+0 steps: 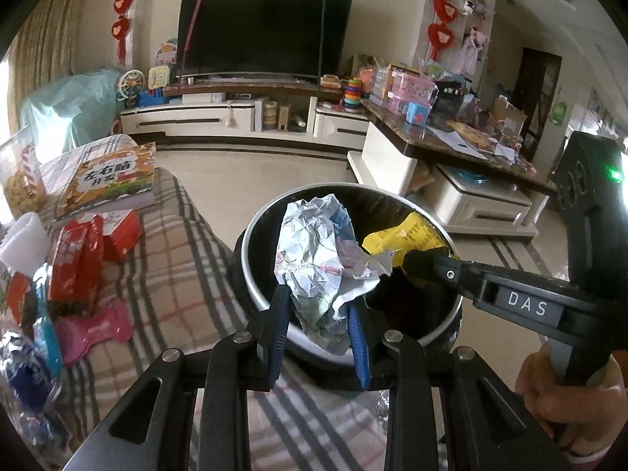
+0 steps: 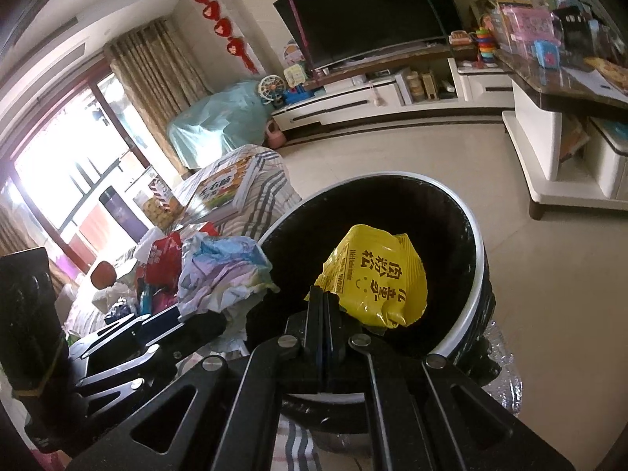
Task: Collect trash
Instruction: 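Carry the paper with the left tool while the right tool carries the yellow bag over the bin, then open both tools to drop the paper and yellow bag into the black bin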
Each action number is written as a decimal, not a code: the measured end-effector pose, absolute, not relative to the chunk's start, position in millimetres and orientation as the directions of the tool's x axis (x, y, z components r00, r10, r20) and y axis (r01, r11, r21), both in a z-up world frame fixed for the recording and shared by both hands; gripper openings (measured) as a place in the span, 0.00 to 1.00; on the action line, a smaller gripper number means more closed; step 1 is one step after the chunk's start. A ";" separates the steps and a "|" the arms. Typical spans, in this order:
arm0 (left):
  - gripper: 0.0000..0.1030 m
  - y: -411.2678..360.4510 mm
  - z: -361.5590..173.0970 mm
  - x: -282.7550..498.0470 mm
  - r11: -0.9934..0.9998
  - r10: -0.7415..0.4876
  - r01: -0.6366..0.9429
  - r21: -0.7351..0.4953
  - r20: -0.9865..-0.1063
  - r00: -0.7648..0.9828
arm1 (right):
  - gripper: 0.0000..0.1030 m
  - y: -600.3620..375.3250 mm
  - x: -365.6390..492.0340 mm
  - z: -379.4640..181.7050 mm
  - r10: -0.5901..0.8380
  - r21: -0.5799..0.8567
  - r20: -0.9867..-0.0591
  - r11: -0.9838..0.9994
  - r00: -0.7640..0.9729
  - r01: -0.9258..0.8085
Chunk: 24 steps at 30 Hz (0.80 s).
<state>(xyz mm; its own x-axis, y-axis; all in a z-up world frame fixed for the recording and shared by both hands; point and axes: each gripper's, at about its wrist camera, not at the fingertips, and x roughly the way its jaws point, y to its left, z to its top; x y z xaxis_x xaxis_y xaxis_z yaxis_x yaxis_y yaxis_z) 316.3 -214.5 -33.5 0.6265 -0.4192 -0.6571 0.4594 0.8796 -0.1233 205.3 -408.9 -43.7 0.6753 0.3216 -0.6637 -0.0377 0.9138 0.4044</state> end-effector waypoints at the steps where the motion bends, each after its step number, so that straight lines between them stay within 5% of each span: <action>1: 0.27 -216.7 -33.4 317.4 0.879 -0.418 0.460 -0.123 -0.661 0.623 | 0.00 -410.3 206.7 -44.6 0.326 0.411 -0.664 0.911 0.673 -0.036; 10: 0.31 -230.5 -38.1 331.5 0.883 -0.406 0.452 -0.128 -0.691 0.598 | 0.06 -417.5 219.3 -51.1 0.344 0.436 -0.676 0.899 0.652 -0.022; 14: 0.51 -232.2 -34.3 327.7 0.890 -0.392 0.439 -0.119 -0.690 0.608 | 0.08 -422.5 221.2 -53.9 0.349 0.455 -0.681 0.891 0.643 -0.002; 18: 0.61 -226.5 -31.4 320.2 0.896 -0.385 0.428 -0.117 -0.684 0.620 | 0.34 -428.2 217.9 -52.2 0.338 0.453 -0.682 0.891 0.648 0.012; 21: 0.62 -217.1 -29.8 308.3 0.901 -0.382 0.416 -0.123 -0.679 0.627 | 0.39 -426.9 212.4 -46.8 0.331 0.449 -0.673 0.894 0.662 0.009; 24: 0.64 -202.4 -30.4 290.8 0.908 -0.380 0.396 -0.138 -0.671 0.637 | 0.56 -421.9 205.0 -41.1 0.322 0.439 -0.663 0.899 0.676 0.002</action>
<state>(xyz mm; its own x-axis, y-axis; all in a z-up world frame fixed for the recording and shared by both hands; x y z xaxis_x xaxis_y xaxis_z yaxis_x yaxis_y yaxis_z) 290.8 -202.4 -30.4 0.6368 -0.3796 -0.6711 0.3955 0.9080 -0.1383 205.0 -421.9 -41.1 0.6759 0.3222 -0.6628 0.0021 0.8985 0.4390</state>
